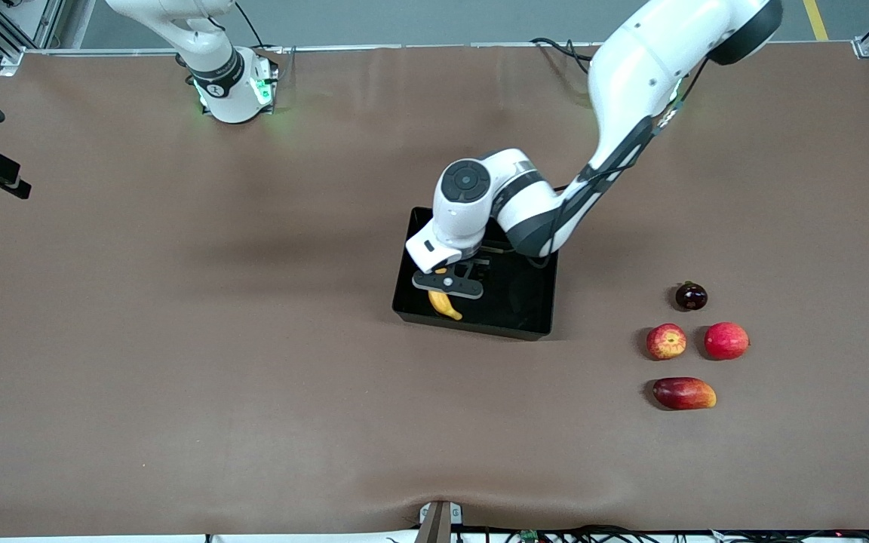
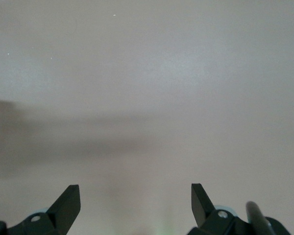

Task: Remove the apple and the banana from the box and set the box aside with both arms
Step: 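Reach the left gripper into the box and grasp the yellow banana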

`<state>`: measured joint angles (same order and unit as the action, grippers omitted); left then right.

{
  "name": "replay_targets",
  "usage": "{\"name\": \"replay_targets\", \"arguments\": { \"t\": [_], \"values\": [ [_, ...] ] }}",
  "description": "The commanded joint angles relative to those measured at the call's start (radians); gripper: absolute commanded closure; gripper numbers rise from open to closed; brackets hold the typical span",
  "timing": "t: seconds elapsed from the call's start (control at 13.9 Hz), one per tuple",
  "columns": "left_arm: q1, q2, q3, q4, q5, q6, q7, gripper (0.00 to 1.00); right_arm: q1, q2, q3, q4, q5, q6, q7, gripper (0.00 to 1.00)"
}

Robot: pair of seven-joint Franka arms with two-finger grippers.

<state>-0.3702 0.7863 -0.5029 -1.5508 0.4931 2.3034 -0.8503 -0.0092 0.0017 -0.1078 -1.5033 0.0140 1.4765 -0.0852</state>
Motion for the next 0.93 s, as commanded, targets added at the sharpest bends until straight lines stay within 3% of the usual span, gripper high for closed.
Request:
{"name": "replay_targets", "arguments": {
  "t": [0.0, 0.14, 0.22, 0.36, 0.43, 0.65, 0.86],
  "values": [
    [-0.038, 0.037, 0.04, 0.021, 0.031, 0.03, -0.029, 0.0, -0.023, 0.003, 0.016, 0.008, -0.005, -0.007, 0.004, 0.0],
    [-0.042, 0.057, 0.04, 0.024, 0.031, 0.037, -0.05, 0.0, -0.023, 0.006, 0.016, 0.009, -0.006, -0.007, 0.004, 0.0],
    [-0.049, 0.062, 0.04, 0.024, 0.033, 0.048, -0.053, 0.17, -0.023, 0.006, 0.016, 0.009, -0.005, -0.007, 0.004, 0.0],
    [-0.052, 0.063, 0.04, 0.024, 0.033, 0.048, -0.055, 0.92, -0.023, 0.006, 0.016, 0.008, -0.005, -0.007, 0.004, 0.0],
    [-0.053, 0.062, 0.04, 0.024, 0.031, 0.048, -0.055, 1.0, -0.023, 0.006, 0.016, 0.009, -0.006, -0.007, 0.004, 0.0],
    [-0.055, 0.038, 0.04, 0.024, 0.035, 0.024, -0.055, 1.0, -0.023, 0.006, 0.016, 0.008, -0.006, -0.008, 0.004, 0.0],
    [-0.064, -0.041, 0.032, 0.055, 0.035, -0.155, -0.044, 1.0, -0.029, 0.007, 0.016, 0.009, -0.011, -0.005, 0.001, 0.0]
  ]
}}
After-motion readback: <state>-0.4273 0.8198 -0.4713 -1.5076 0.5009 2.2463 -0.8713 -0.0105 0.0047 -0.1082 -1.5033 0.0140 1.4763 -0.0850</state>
